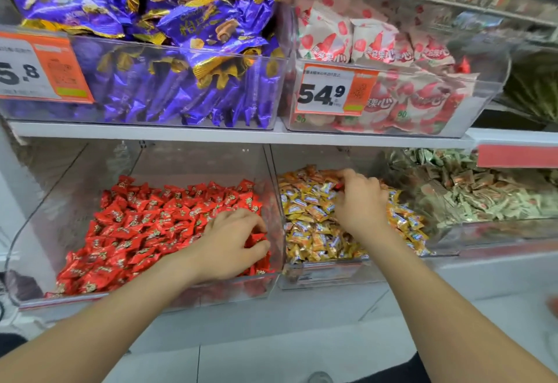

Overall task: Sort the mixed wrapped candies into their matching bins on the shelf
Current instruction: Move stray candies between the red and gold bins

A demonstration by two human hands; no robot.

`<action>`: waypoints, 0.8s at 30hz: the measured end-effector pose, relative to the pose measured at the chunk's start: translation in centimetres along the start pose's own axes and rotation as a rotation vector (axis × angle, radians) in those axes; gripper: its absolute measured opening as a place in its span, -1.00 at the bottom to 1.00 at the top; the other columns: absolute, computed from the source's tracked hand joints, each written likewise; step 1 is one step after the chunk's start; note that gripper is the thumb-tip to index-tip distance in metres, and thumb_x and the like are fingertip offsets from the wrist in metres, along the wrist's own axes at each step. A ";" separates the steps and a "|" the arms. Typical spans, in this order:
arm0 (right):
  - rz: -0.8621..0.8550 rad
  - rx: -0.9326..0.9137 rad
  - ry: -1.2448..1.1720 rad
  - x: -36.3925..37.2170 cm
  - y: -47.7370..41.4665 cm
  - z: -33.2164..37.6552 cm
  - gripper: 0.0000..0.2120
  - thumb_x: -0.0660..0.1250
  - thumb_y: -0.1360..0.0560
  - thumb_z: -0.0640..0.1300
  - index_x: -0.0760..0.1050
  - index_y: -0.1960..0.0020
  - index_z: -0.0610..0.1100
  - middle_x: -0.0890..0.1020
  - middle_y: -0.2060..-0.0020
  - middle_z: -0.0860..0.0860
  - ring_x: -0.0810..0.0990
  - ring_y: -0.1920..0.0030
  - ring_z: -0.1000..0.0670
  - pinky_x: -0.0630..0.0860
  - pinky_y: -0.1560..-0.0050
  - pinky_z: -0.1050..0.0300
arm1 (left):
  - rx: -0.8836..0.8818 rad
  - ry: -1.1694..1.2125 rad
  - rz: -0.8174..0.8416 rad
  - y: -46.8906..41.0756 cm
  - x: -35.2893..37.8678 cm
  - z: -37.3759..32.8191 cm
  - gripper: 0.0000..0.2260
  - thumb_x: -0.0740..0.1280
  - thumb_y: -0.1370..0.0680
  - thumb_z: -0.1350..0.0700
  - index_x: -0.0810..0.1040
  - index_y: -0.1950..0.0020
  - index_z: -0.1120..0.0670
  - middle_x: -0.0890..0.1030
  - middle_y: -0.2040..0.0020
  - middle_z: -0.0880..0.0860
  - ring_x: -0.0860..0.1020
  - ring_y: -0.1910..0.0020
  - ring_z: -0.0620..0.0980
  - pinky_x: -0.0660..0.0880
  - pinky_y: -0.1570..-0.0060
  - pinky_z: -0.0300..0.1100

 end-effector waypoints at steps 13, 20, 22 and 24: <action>-0.115 -0.191 -0.572 -4.7 4.5 5.5 -0.84 0.14 -0.59 -0.17 0.50 0.00 -0.06 0.60 0.23 0.02 0.57 0.19 -0.03 0.38 0.17 0.06 | -0.055 -0.213 -0.169 2.1 -4.5 0.0 -0.38 0.08 -0.46 -0.47 0.40 -0.37 -0.14 0.46 -0.24 -0.02 0.43 -0.25 0.10 0.44 -0.28 0.08; -0.007 -0.651 -0.289 -3.6 10.9 18.1 -0.72 0.04 -0.68 0.07 0.39 0.06 -0.05 0.57 0.17 -0.02 0.56 0.10 -0.14 0.39 0.06 -0.09 | -0.552 -0.469 0.164 7.6 -6.3 8.0 -0.01 -0.04 -0.37 -0.68 0.23 -0.60 -0.06 0.16 -0.62 0.20 0.13 -0.57 0.33 0.21 -0.47 0.27; 0.059 -0.753 -0.059 -1.6 11.3 20.9 -0.69 0.05 -0.71 0.15 0.43 -0.05 -0.04 0.64 0.06 -0.04 0.62 0.00 -0.18 0.44 -0.01 -0.13 | -0.597 -0.468 0.267 9.0 -6.6 9.3 0.08 0.02 -0.31 -0.71 0.17 -0.64 -0.04 0.11 -0.65 0.20 0.10 -0.59 0.36 0.20 -0.49 0.26; 0.227 -0.849 -0.036 0.9 11.6 22.6 -0.76 0.20 -0.71 0.10 0.47 -0.23 -0.04 0.63 -0.09 -0.05 0.60 -0.13 -0.19 0.48 -0.13 -0.14 | -0.578 -0.469 0.370 10.2 -6.3 10.3 0.10 0.10 -0.30 -0.71 0.20 -0.63 -0.02 0.24 -0.62 0.19 0.20 -0.58 0.30 0.21 -0.53 0.19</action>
Point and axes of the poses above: each hand's wrist, its own y-axis away from the middle knuckle, its own x-axis out of the palm, z = x × y, the point moved 9 cm from there along -y, towards the middle knuckle
